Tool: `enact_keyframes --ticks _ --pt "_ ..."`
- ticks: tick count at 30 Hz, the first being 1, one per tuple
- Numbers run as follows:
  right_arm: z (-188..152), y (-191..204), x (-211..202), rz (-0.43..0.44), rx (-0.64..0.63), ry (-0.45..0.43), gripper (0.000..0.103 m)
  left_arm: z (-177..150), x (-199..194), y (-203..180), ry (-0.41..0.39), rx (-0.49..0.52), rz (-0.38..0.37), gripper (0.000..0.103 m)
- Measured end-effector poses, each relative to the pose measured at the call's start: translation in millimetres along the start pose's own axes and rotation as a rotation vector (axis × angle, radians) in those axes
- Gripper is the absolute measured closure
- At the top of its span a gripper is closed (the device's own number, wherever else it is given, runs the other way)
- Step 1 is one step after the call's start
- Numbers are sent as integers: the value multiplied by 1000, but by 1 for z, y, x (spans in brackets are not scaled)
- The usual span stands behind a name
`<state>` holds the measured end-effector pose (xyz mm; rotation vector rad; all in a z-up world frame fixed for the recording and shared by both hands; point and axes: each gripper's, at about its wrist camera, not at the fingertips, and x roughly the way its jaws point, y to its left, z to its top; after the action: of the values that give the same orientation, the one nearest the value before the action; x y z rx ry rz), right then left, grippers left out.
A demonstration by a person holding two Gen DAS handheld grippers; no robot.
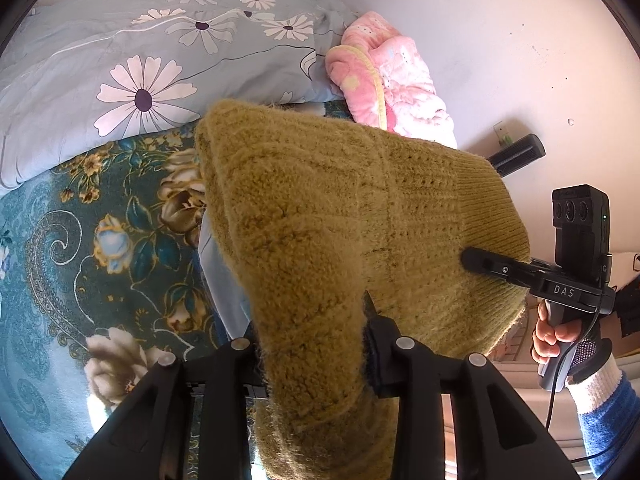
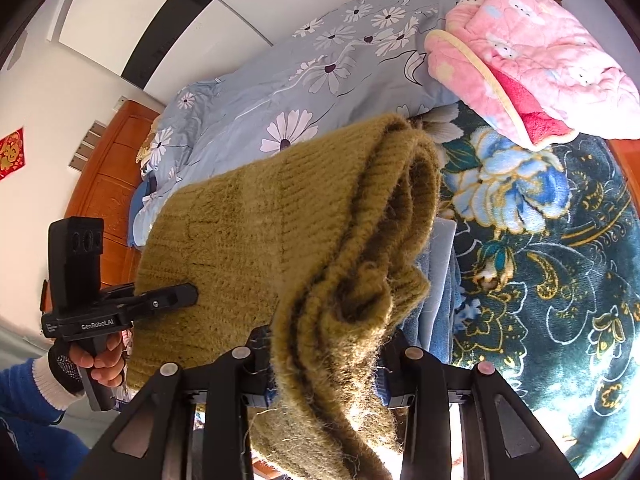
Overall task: Fold clothes
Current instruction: 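Carry the folded vest with both grippers toward the stack of blue clothes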
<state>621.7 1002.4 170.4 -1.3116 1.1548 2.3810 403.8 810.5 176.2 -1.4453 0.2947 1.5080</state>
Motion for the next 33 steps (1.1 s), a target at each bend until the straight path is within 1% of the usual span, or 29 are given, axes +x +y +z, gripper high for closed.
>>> enact_keyframes --ticks 4,8,10,12,16,17,18,19,21,25,26,27,28,31,33 --pt "0 -8 4 -6 16 4 64 1 7 4 4 -10 1 64" --pt "0 -13 7 -13 26 11 64 2 9 4 11 -10 0 64" --pt "0 -12 7 -13 28 12 63 2 9 3 14 -12 0 63" --pt "0 -11 7 -16 24 13 61 2 8 3 18 -17 2 61" --pt "-2 -2 6 -44 -4 16 59 0 5 2 21 -13 19 58" --pt "-2 -1 6 -54 -9 15 56 0 4 1 21 -10 28 57" --pt "-2 1 5 -60 -13 14 55 0 2 1 17 -8 38 53" --pt "-2 2 5 -64 -15 12 54 0 1 1 14 -7 47 53" --pt "-3 3 3 -81 -18 4 47 1 -3 1 13 -10 50 53" --pt "-1 5 -9 -92 -20 -26 42 2 -11 6 5 -27 55 53" --pt "-1 6 -14 -100 -22 -38 38 2 -15 7 -2 -27 57 53" --pt "-1 7 -18 -107 -25 -50 35 2 -20 8 -10 -25 67 53" --pt "-1 8 -23 -115 -27 -62 34 2 -24 8 -19 -22 77 53" --pt "-1 17 -45 -173 -47 -119 33 1 -46 6 -44 3 145 53" --pt "0 24 -60 -215 -67 -162 33 0 -66 1 -94 32 192 53"
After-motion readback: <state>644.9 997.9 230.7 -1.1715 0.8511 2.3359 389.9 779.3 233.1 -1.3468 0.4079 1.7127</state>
